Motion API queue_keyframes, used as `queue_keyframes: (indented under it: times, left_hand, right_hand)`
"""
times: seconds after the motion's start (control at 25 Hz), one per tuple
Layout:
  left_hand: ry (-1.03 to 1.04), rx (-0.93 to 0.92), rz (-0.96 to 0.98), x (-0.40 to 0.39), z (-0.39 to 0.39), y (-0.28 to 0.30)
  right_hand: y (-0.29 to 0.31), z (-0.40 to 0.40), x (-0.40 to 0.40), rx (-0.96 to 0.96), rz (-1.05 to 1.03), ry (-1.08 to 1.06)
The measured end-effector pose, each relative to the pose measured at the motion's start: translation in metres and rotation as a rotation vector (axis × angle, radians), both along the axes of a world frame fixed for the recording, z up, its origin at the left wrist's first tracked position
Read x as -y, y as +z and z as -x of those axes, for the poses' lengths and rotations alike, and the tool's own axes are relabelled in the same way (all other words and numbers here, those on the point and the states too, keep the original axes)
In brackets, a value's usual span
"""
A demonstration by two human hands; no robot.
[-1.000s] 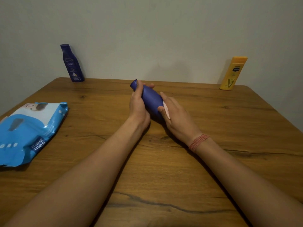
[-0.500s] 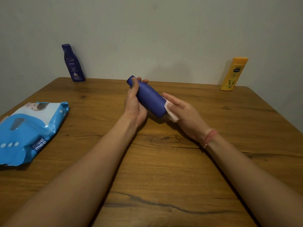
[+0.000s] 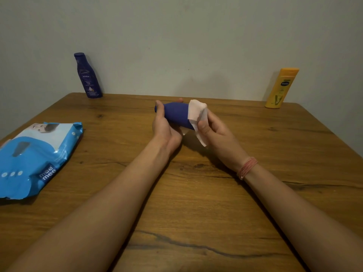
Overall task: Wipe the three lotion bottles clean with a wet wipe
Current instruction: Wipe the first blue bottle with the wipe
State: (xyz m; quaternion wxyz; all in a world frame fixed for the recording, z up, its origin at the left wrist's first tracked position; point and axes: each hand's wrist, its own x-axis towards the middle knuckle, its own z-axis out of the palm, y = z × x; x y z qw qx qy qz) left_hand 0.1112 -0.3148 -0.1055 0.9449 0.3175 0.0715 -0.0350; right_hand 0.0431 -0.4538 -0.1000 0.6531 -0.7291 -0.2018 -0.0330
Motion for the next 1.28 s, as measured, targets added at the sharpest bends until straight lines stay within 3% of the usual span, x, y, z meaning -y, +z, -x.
queue_keyframes:
  times: [0.24,0.6,0.76,0.88,1.0,1.16,1.28]
  left_hand:
    - [-0.17,-0.044,-0.004,-0.001,0.001,0.001]
    - [-0.15,-0.018,-0.146,-0.004,0.002,0.001]
    - [-0.112,0.061,-0.237,-0.004,0.004,0.001]
    - [-0.201,0.119,-0.346,-0.001,0.009,0.004]
    - [-0.21,0.238,-0.354,0.003,0.012,0.009]
    - [-0.293,0.433,-0.596,0.007,0.018,0.008]
    - [-0.474,0.424,-0.518,0.001,0.024,0.012]
  right_hand:
    - [-0.002,-0.003,0.008,-0.008,-0.116,-0.001]
    - [-0.001,-0.001,0.005,0.074,-0.059,-0.12]
    - [-0.004,-0.004,0.007,-0.059,-0.166,-0.161]
    - [-0.005,-0.005,0.012,-0.197,-0.221,-0.07]
    - [-0.004,-0.003,0.008,-0.214,-0.146,0.045]
    - [-0.003,-0.003,0.006,-0.317,-0.155,0.152]
    - [0.0,-0.005,0.017,-0.478,-0.237,0.323]
